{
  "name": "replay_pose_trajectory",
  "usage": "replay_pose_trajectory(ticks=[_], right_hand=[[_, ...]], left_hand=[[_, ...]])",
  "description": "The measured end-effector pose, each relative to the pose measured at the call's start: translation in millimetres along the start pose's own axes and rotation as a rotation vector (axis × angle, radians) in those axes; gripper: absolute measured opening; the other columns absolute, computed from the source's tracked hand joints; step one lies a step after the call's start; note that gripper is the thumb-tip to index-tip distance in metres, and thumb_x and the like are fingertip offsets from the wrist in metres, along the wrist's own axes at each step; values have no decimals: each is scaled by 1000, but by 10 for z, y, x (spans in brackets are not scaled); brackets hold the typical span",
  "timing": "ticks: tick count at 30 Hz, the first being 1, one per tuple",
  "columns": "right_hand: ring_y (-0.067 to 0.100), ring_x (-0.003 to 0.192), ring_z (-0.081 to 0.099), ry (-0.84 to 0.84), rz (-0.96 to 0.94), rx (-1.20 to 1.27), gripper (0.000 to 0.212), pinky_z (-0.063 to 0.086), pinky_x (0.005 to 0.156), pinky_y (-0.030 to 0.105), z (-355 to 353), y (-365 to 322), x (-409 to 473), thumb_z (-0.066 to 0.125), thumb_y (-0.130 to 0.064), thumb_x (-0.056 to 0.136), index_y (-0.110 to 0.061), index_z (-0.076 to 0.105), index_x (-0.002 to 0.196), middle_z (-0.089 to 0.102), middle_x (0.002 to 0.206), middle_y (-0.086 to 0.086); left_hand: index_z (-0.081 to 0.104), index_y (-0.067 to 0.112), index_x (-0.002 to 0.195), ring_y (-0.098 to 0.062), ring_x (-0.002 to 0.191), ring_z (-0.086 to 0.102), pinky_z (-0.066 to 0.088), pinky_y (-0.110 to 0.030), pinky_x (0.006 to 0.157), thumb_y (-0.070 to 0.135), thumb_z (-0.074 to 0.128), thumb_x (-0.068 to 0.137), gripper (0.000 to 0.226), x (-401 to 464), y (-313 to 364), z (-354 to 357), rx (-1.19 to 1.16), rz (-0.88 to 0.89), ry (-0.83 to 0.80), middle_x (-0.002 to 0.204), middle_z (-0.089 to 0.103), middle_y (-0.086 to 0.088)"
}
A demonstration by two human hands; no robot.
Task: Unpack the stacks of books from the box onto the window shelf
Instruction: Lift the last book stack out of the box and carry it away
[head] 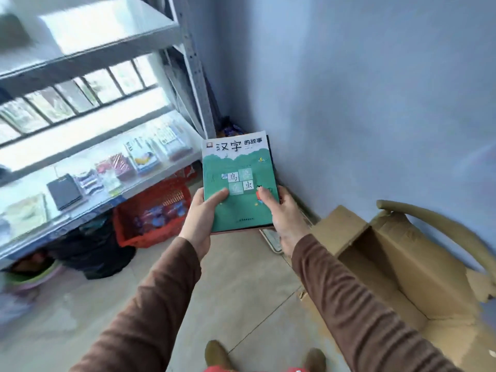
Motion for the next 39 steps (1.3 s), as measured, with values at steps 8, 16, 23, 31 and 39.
replay_pose_trajectory(ticks=[8, 16, 23, 31, 39], right_hand=[[26, 113, 69, -243, -24, -28, 45, 53, 100, 47, 1899, -325, 378, 74, -46, 80, -26, 66, 119, 74, 119, 1], [20, 93, 74, -330, 46, -41, 34, 59, 87, 42, 2924, -623, 1248, 75, -41, 78, -22, 65, 104, 79, 96, -3], [34, 106, 70, -321, -93, -15, 27, 61, 83, 51, 3678, -1066, 2340, 70, -44, 88, -27, 66, 109, 74, 111, 10], [38, 110, 68, -392, -127, 33, 20, 57, 89, 56, 4404, -1628, 3518, 65, -34, 94, -24, 65, 111, 74, 115, 10], [37, 112, 66, -374, -253, -37, 20, 57, 92, 55, 4939, -1922, 4378, 66, -39, 91, -26, 67, 107, 74, 113, 8]], left_hand=[[60, 21, 122, -34, 82, 76, 60, -39, 51, 26, 70, 91, 33, 237, 1081, -1476, -90, 184, 129, 109, 78, -10], [61, 17, 117, -31, 90, 74, 63, -46, 75, 18, 71, 91, 28, 1003, 1711, -2092, -154, 260, 201, 114, 76, -12], [59, 14, 123, -25, 93, 75, 63, -35, 71, 22, 70, 92, 34, 2021, 2534, -2260, -109, 323, 273, 115, 76, -7], [57, 17, 122, -18, 85, 76, 63, -34, 67, 28, 61, 98, 27, 3134, 3435, -2461, -95, 348, 236, 110, 78, -5], [56, 6, 126, -19, 92, 74, 63, -34, 71, 18, 62, 98, 31, 4062, 4024, -2749, -74, 393, 158, 121, 73, -14]])
Point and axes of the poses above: each hand's wrist, its own x-axis towards the middle knuckle, its own z-axis out of the palm, y = z × x, the point moved 3 cm from there along x, towards the middle knuckle
